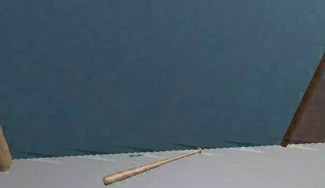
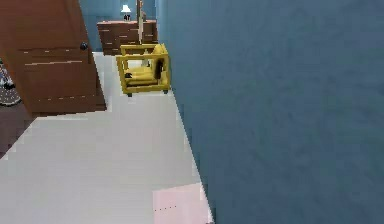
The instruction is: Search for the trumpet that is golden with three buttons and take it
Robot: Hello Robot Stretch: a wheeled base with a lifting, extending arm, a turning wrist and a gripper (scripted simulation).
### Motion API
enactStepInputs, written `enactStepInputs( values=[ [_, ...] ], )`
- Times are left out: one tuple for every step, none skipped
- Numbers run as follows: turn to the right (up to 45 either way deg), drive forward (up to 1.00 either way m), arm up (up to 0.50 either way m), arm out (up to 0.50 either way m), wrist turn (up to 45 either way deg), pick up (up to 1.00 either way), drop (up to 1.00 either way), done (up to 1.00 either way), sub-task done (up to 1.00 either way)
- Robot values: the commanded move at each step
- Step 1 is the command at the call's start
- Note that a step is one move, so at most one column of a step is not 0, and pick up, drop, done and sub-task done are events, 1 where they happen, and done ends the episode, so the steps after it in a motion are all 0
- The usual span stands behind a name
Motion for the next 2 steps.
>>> enactStepInputs(
  values=[
    [0.0,0.05,0.00,0.00,0.0,0.00,0.00,0.00,0.00],
    [-45.0,0.00,0.00,0.00,0.0,0.00,0.00,0.00,0.00]
  ],
)
